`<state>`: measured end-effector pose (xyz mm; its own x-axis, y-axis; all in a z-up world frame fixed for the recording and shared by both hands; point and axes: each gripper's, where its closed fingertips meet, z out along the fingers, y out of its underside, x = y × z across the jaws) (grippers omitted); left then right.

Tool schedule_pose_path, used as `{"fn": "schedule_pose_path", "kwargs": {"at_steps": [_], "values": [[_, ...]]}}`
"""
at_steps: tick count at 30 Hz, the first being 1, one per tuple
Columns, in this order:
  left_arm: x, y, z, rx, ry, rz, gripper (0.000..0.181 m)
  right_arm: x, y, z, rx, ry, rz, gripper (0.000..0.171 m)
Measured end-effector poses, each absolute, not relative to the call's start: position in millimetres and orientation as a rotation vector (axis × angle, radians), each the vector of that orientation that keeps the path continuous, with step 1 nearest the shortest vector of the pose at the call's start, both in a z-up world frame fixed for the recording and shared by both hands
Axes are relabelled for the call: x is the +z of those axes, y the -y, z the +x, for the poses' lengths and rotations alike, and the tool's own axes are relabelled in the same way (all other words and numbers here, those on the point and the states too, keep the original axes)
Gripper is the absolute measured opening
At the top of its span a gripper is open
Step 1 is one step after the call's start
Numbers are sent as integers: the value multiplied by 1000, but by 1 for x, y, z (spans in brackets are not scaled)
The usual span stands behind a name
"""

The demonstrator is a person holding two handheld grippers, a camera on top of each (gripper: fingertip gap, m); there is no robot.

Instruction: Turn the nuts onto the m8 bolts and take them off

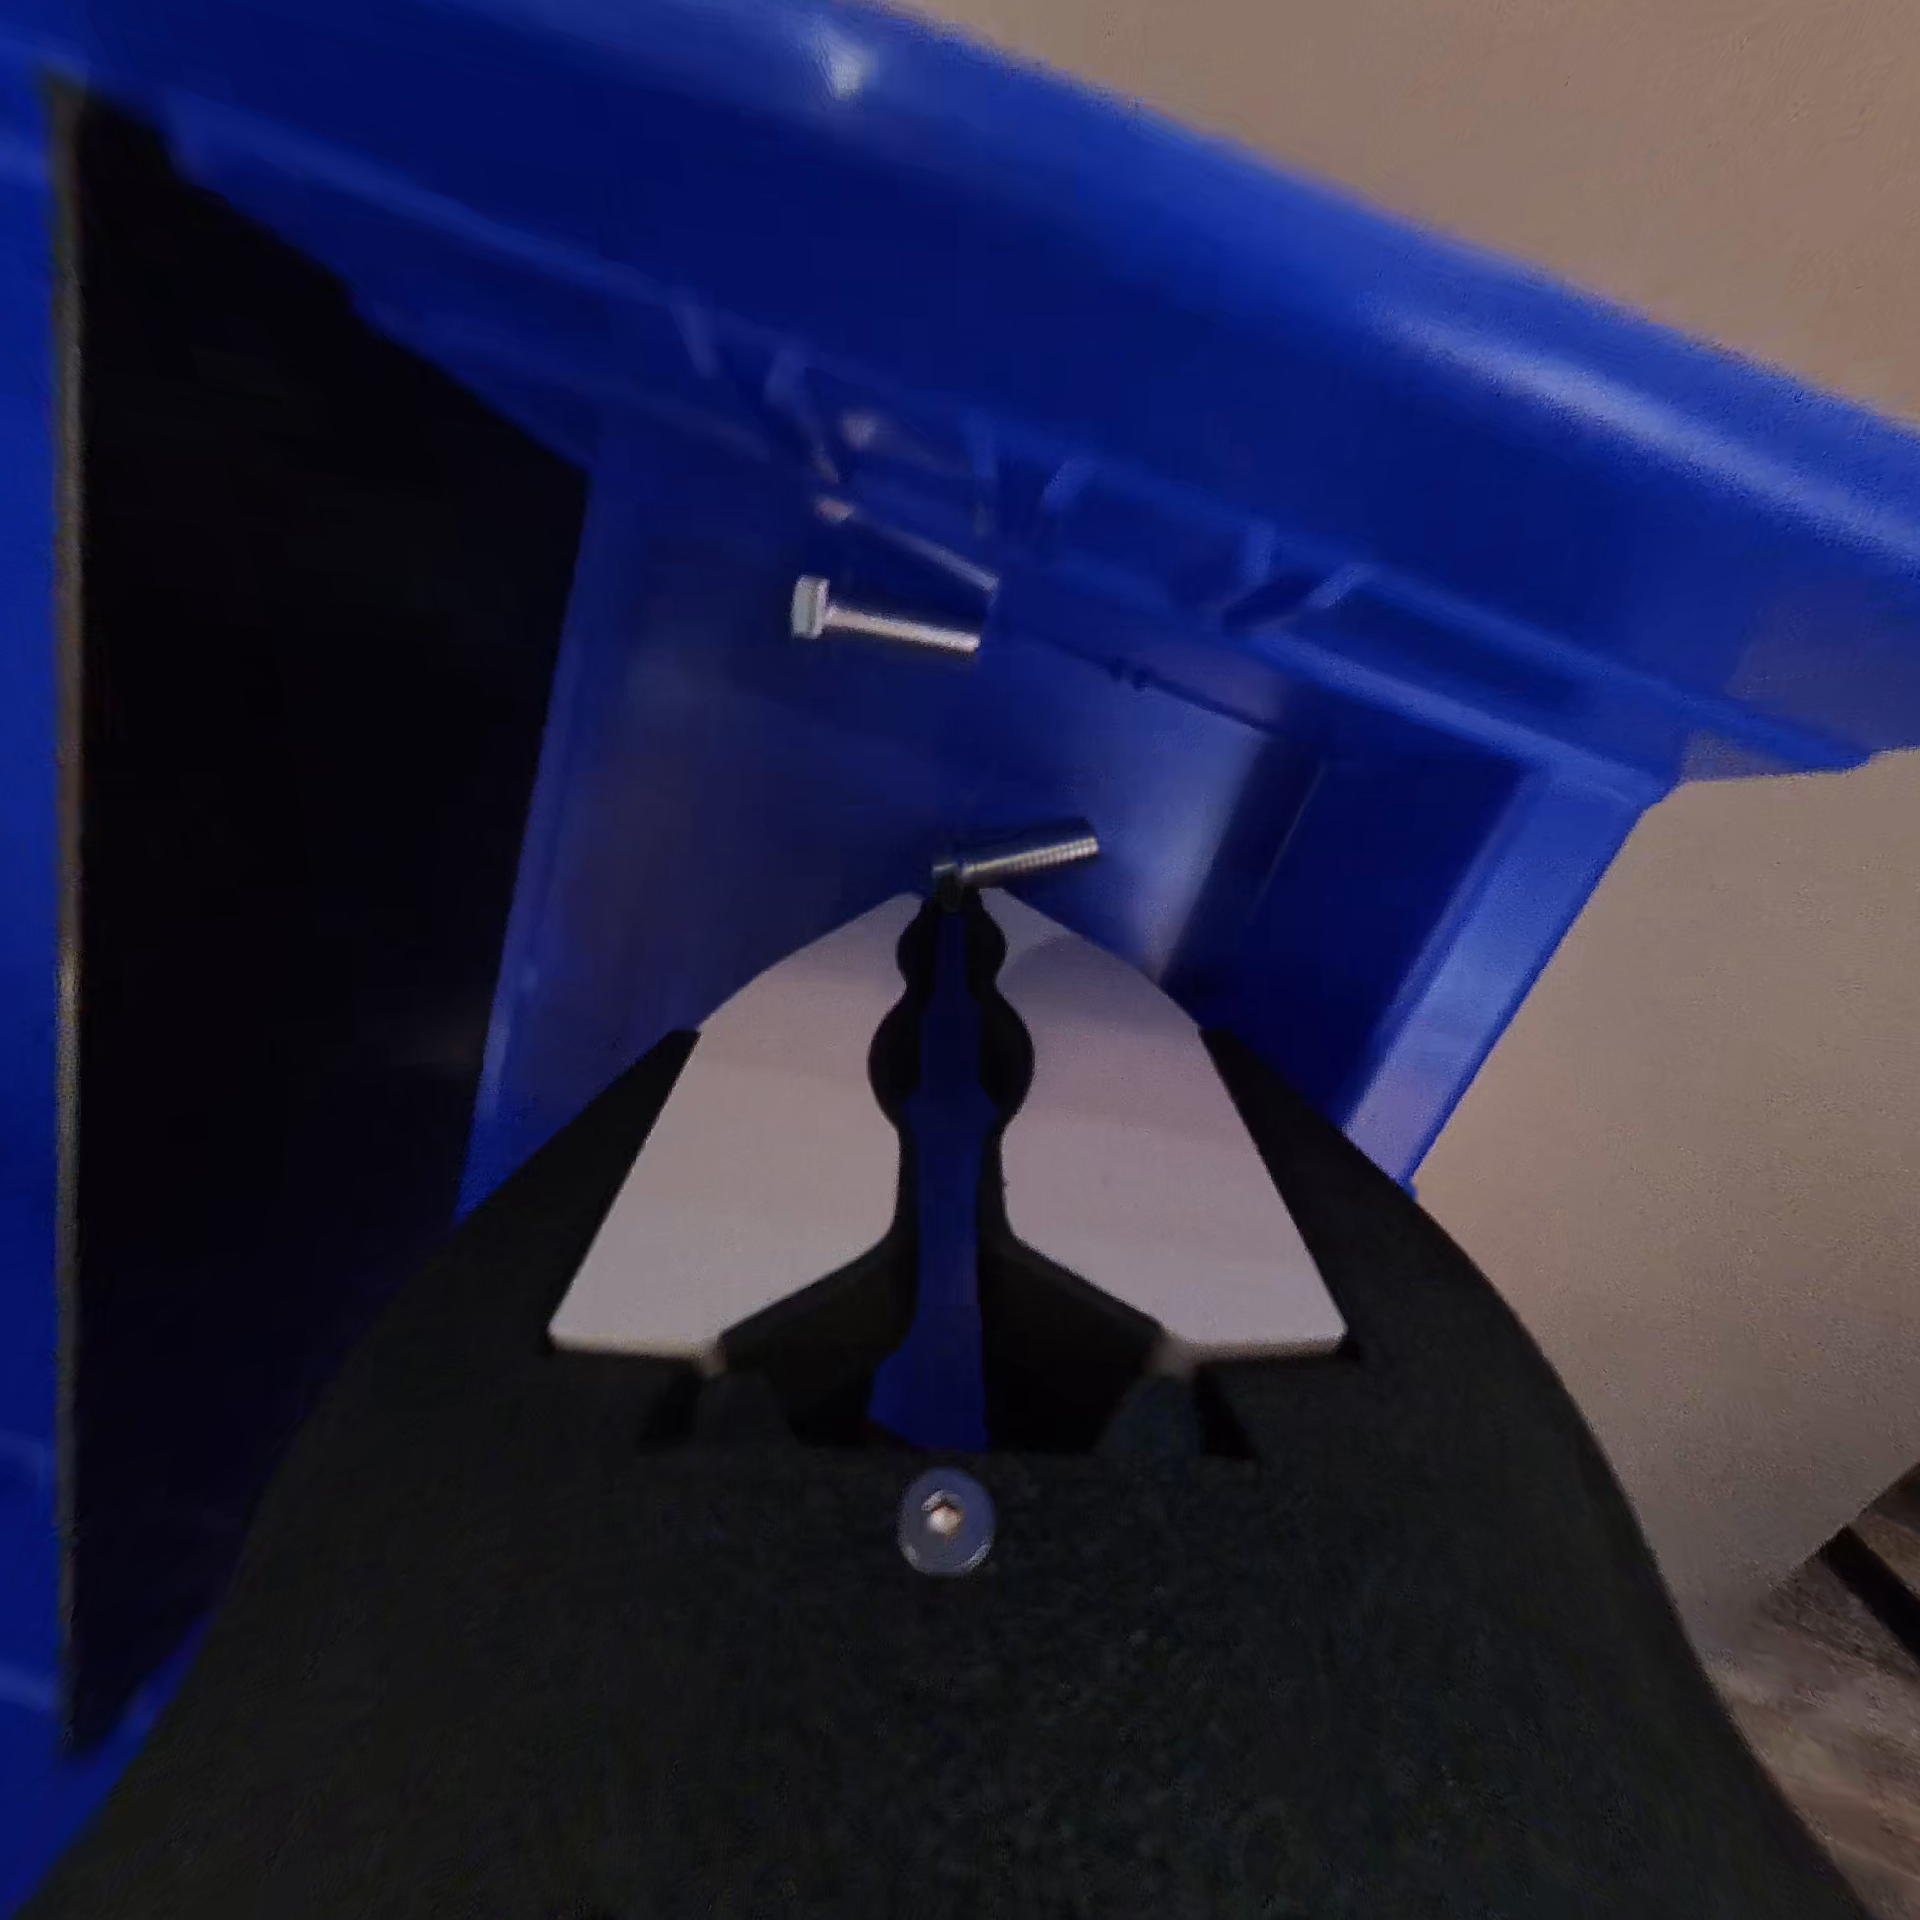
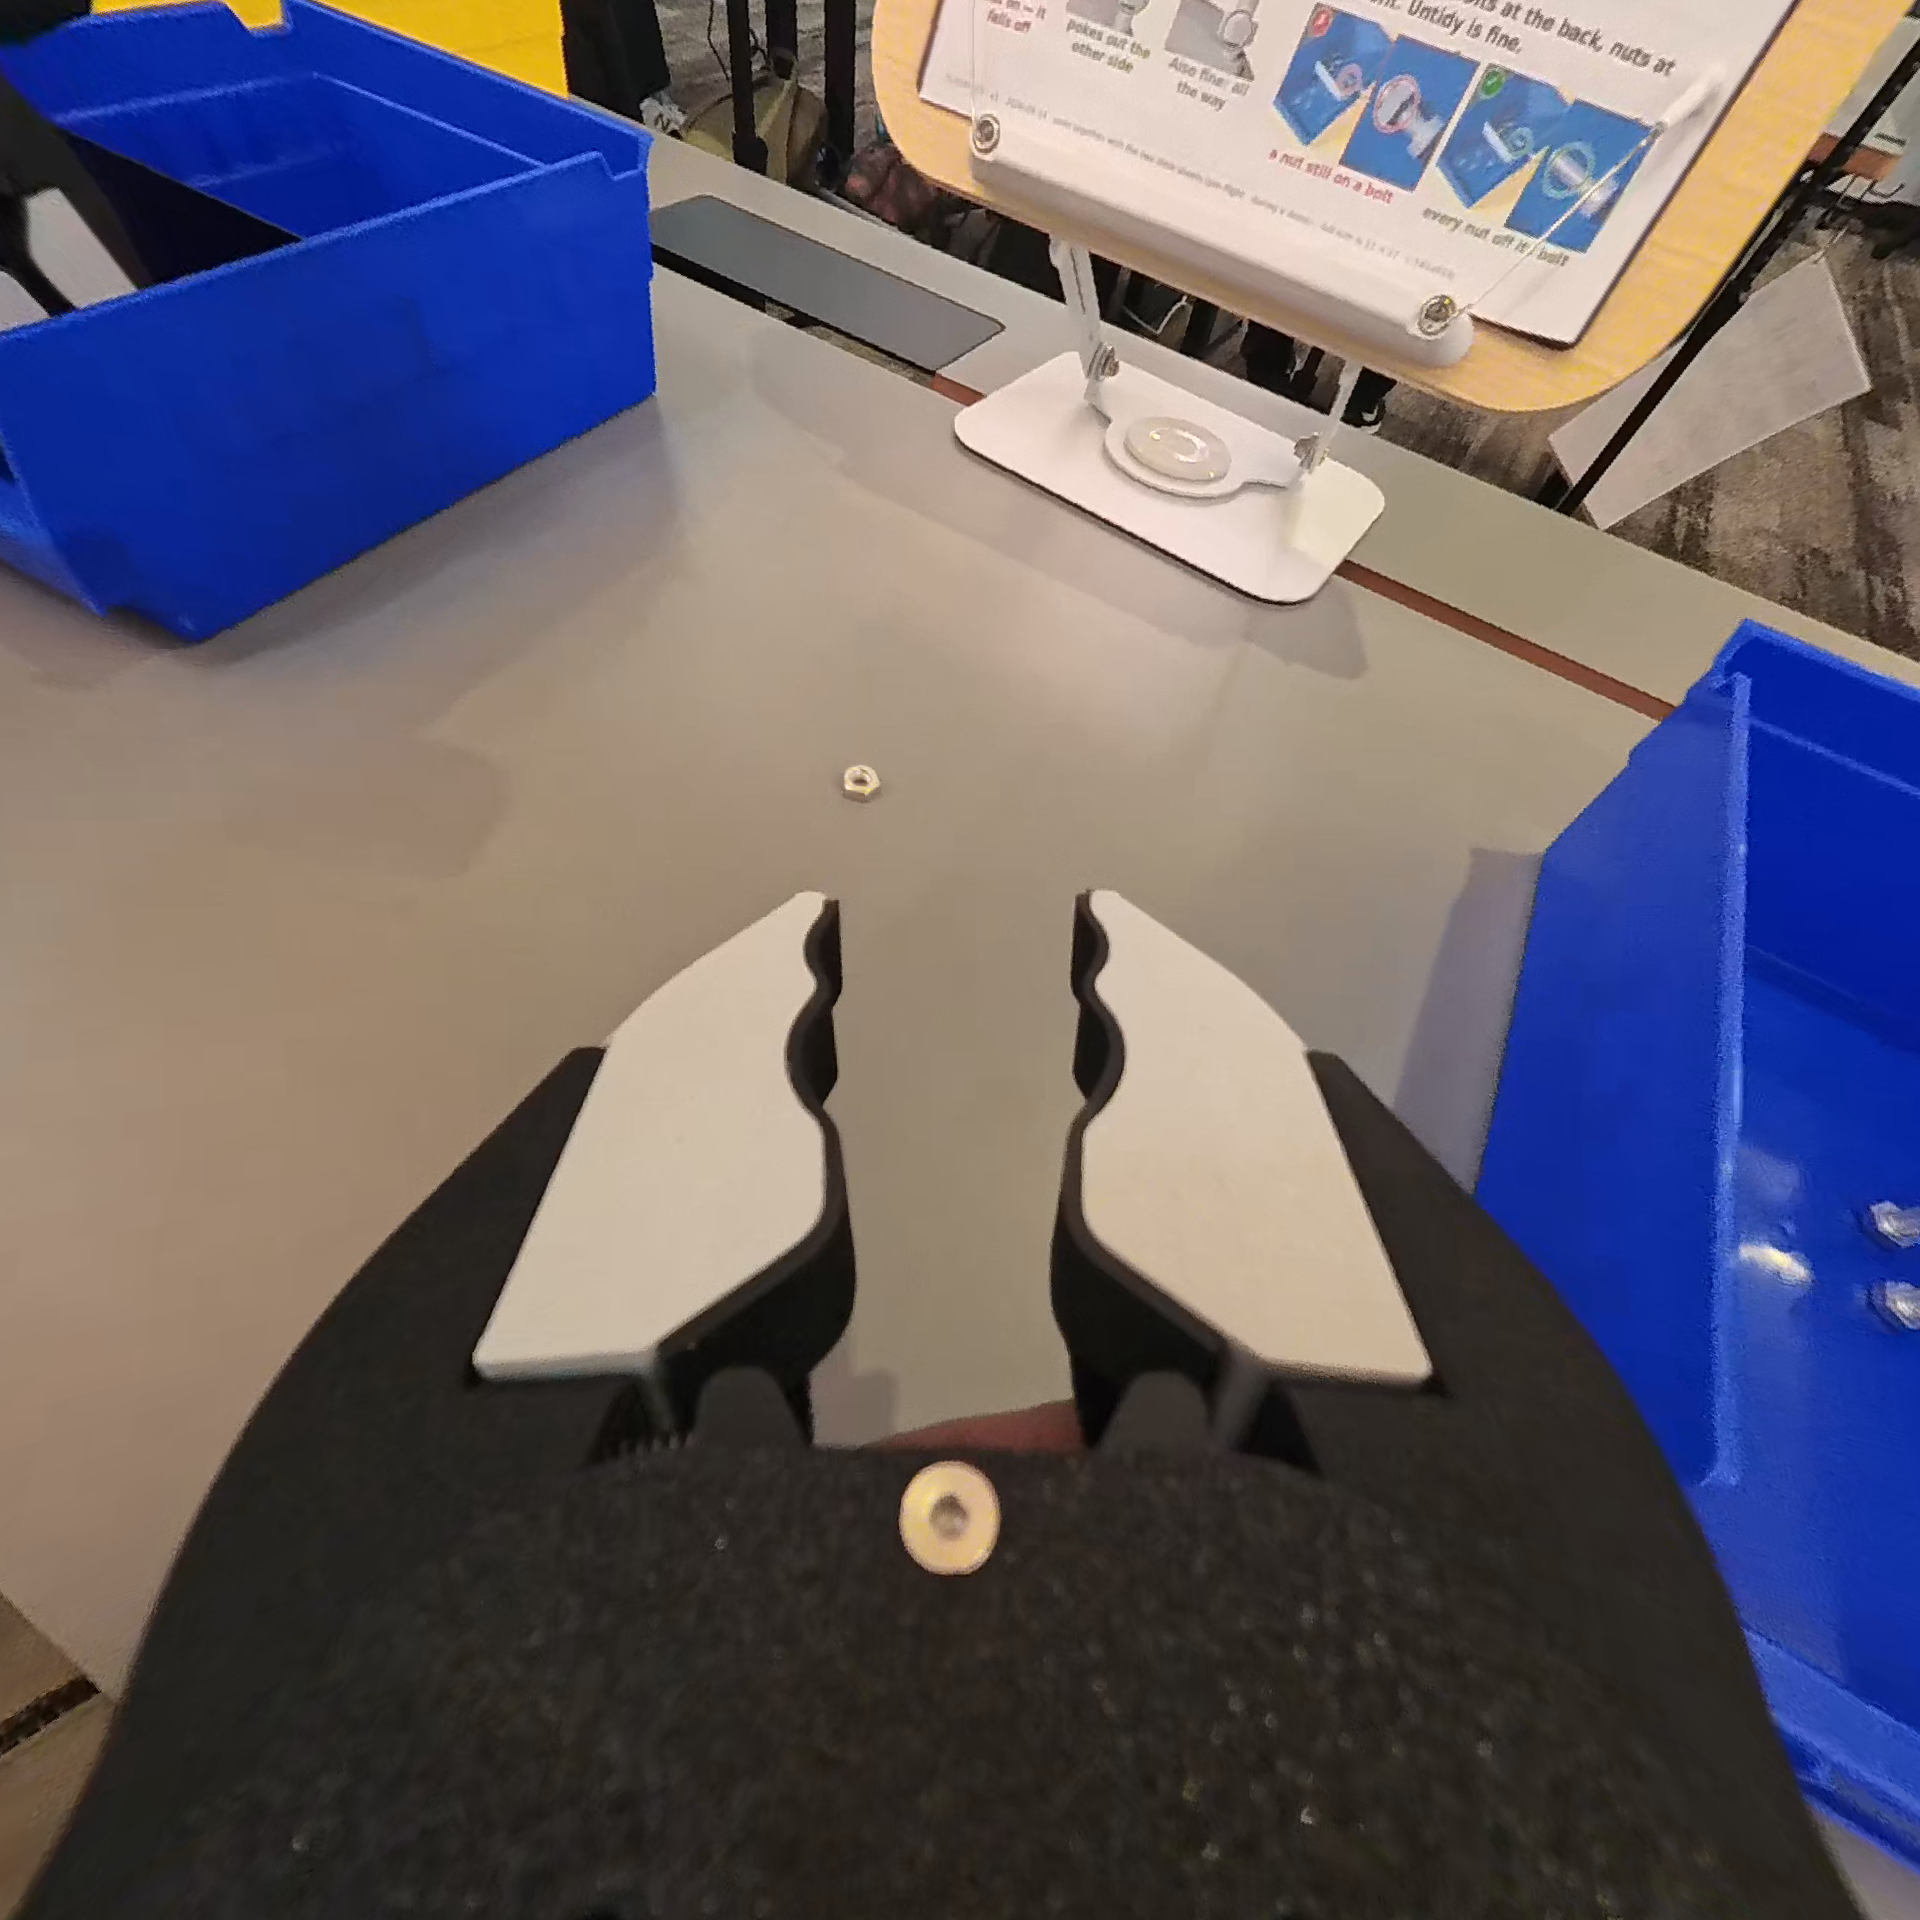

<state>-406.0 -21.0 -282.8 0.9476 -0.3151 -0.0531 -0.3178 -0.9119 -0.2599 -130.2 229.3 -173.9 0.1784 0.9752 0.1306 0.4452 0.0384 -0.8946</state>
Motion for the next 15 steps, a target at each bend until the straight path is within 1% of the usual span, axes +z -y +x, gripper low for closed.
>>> {"fn": "schedule_pose_path", "kwargs": {"at_steps": [4, 8, 10, 13, 15], "values": [[-276, 26, -418, 96, -188, -2839, 6, -174, -227, -130, 754, 1407, -1542, 42], [-253, 24, -417, 138, -106, -2715, 6, -175, -228, -127, 769, 1400, -1546, 42], [-234, 21, -416, 198, -73, -2622, 6, -174, -228, -124, 776, 1396, -1542, 42], [-192, 18, -406, 304, -13, -2425, 6, -174, -228, -123, 797, 1391, -1535, 42], [-164, 15, -386, 318, -9, -2295, 5, -175, -226, -124, 815, 1397, -1533, 42]]}}
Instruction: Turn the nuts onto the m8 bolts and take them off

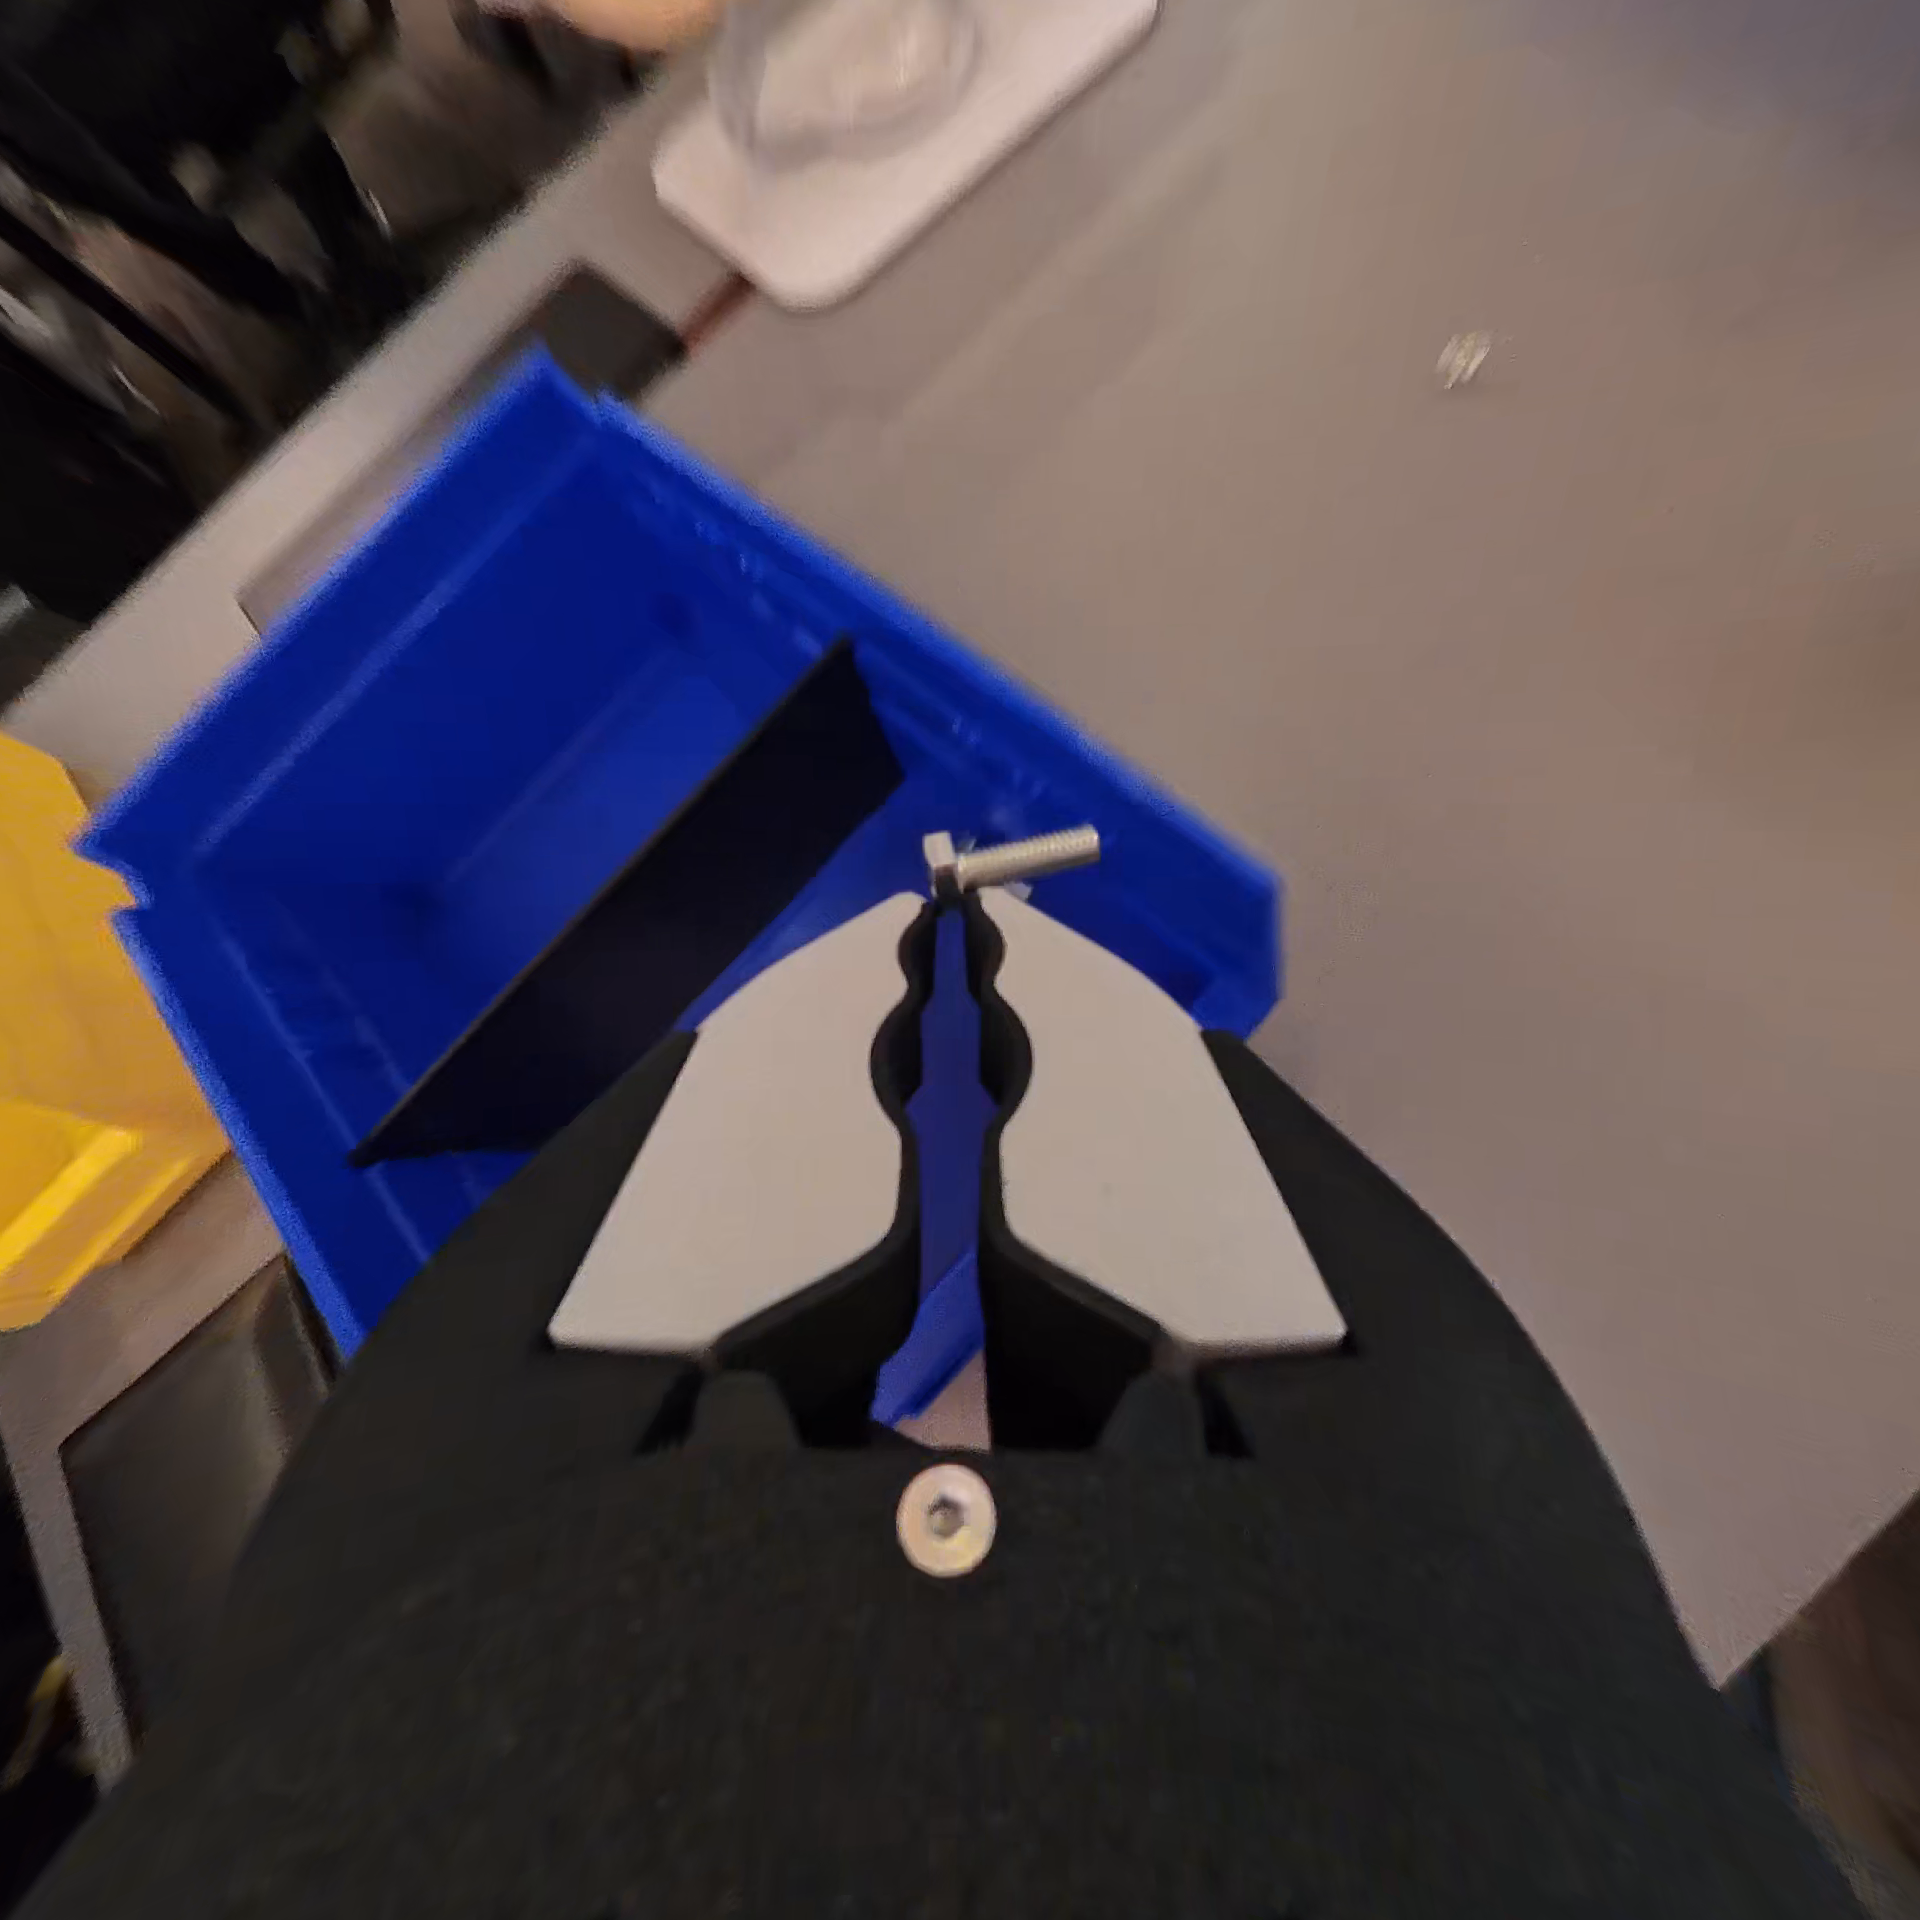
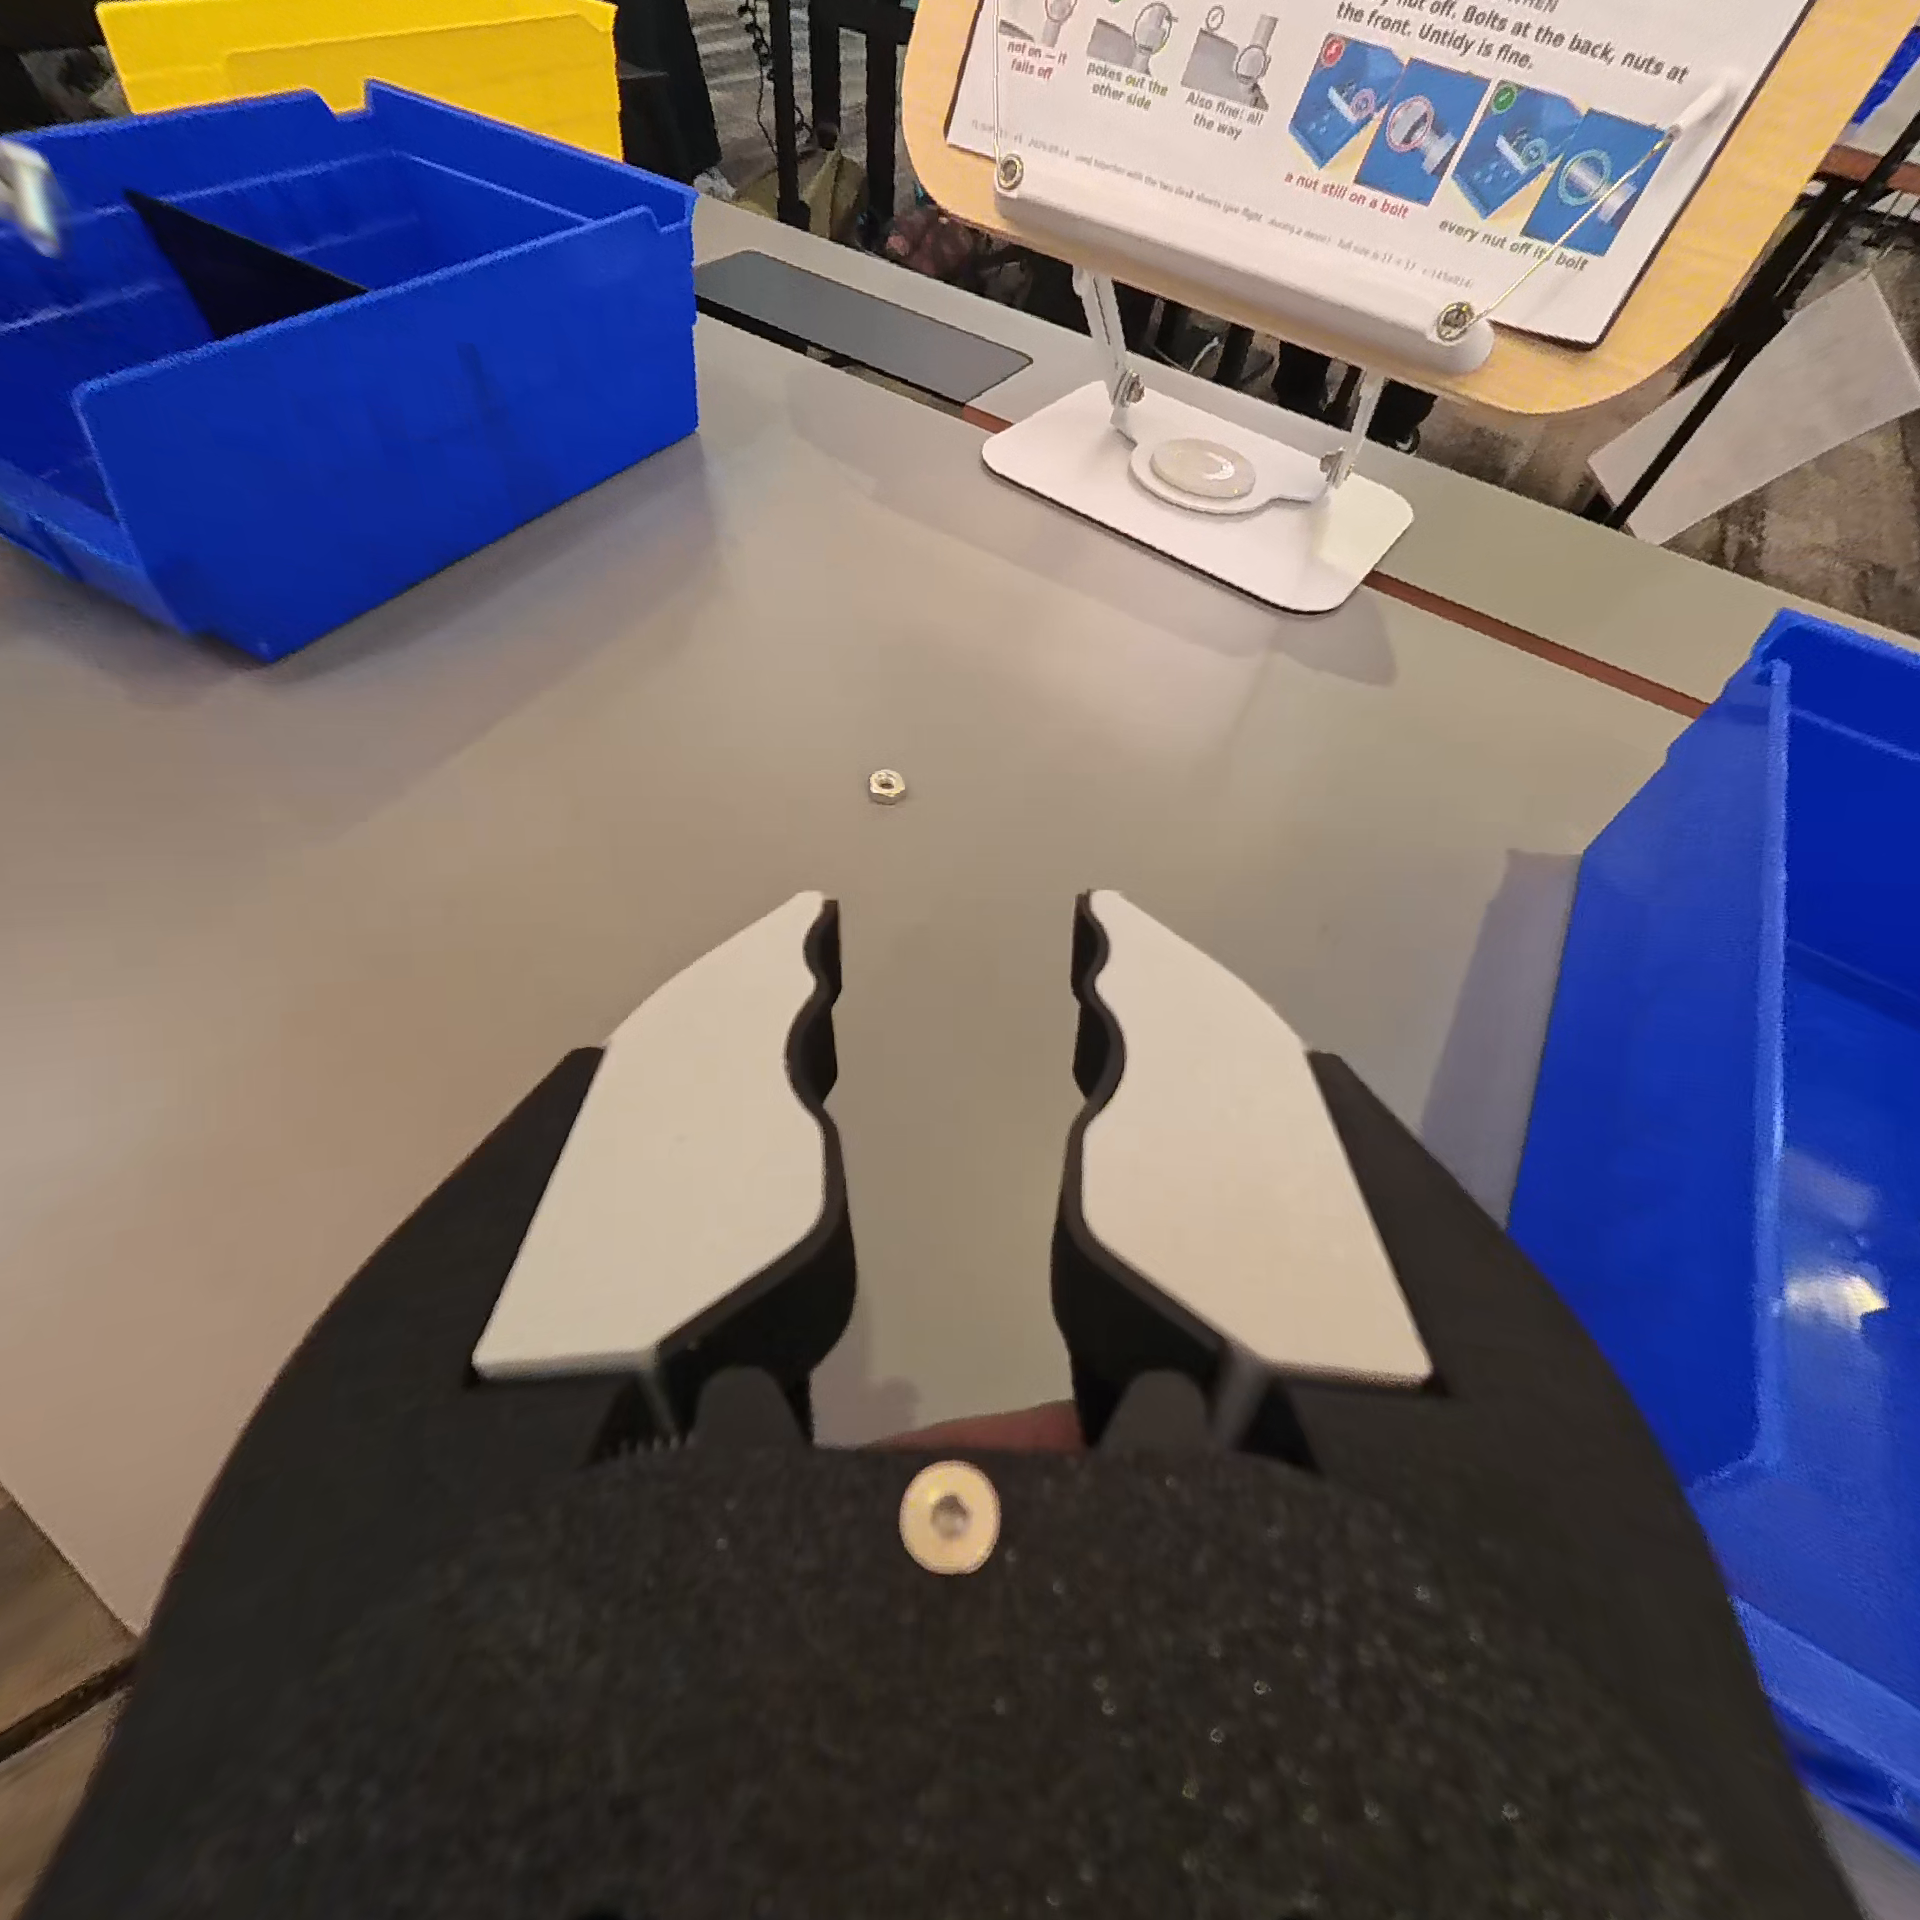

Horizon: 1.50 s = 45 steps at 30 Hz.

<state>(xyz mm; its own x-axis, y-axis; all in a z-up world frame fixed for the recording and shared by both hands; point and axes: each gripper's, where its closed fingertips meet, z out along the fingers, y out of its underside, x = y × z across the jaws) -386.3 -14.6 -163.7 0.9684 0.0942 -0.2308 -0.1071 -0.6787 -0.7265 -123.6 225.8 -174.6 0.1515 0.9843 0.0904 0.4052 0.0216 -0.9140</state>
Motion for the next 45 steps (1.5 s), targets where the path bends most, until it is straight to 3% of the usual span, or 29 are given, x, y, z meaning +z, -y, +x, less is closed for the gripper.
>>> {"fn": "schedule_pose_path", "kwargs": {"at_steps": [7, 16, 30, 35, 42, 45], "values": [[-117, -18, -288, 136, 1, -1991, 5, -162, -189, -140, 873, 1510, -1345, 44], [-163, -94, -196, -226, 48, -1904, 5, -168, -137, -144, 932, 1661, -1126, 41], [-182, -126, -156, -500, -78, -2014, 5, -171, -126, -147, 899, 1714, -1053, 30], [-182, -129, -151, -495, -114, -2017, 5, -172, -128, -146, 844, 1722, -1010, 9], [-180, -126, -149, -529, -144, -1974, 6, -171, -129, -147, 895, 1727, -1025, 8], [-170, -117, -153, -536, -187, -1918, 22, -171, -134, -147, 898, 1723, -1047, 8]]}}
